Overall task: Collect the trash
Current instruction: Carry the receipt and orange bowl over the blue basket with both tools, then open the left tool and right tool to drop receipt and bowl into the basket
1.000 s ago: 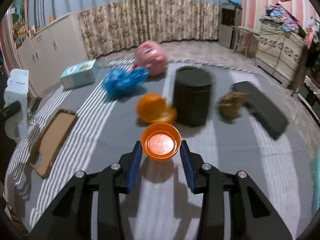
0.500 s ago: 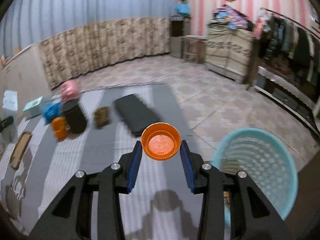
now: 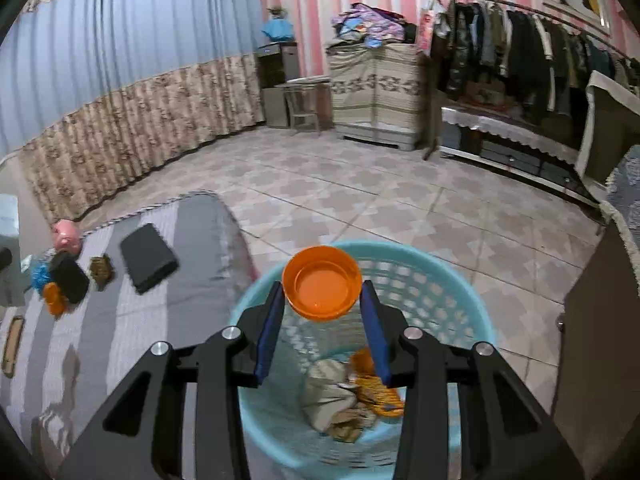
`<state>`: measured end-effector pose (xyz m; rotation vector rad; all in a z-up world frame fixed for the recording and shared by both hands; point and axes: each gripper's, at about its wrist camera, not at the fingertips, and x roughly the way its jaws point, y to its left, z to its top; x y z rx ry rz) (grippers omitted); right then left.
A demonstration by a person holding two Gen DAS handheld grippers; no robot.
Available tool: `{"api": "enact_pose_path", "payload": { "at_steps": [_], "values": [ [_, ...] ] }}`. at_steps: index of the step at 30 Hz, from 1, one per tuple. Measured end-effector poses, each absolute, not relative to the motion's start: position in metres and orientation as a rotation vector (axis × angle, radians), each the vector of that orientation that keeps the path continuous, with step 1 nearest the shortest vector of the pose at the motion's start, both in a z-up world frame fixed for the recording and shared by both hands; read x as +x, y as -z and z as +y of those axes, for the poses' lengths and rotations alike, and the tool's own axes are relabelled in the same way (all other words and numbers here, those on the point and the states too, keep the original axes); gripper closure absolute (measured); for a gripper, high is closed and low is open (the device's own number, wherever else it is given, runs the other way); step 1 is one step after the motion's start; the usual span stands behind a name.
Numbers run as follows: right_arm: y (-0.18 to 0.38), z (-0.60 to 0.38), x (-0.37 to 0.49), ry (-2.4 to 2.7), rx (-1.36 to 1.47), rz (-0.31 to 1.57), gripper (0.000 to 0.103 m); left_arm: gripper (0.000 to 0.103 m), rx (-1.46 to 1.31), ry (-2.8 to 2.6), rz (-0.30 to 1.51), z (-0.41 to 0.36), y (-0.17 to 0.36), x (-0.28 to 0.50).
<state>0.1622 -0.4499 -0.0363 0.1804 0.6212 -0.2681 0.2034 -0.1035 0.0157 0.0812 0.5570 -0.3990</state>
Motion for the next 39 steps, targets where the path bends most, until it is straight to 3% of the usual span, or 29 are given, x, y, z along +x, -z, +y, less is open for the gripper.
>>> {"api": "enact_pose_path", "payload": {
  "at_steps": [13,26,27,29,31,35,39],
  "values": [
    [0.055,-0.491,0.154,0.308,0.238,0.631,0.064,0.103,0.182,0.688,0.581,-0.286,0.024,0.192],
    [0.068,-0.54,0.144,0.368,0.358,0.629,0.064,0.103,0.202,0.77,0.657,-0.365,0.066,0.206],
    [0.069,-0.541,0.145,0.369,0.36,0.632,0.064,0.1,0.206,0.77,0.658,-0.367,0.067,0.206],
    [0.07,-0.54,0.147,0.368,0.36,0.636,0.064,0.082,0.212,0.764,0.657,-0.37,0.066,0.207],
    [0.071,-0.537,0.15,0.362,0.355,0.641,0.064,0.041,0.215,0.724,0.64,-0.368,0.063,0.206],
    [0.072,-0.53,0.156,0.353,0.328,0.655,0.064,0.037,0.225,0.686,0.636,-0.358,0.059,0.21],
    [0.075,-0.525,0.158,0.349,0.318,0.666,0.064,0.018,0.203,0.609,0.606,-0.334,0.049,0.217]
  ]
}}
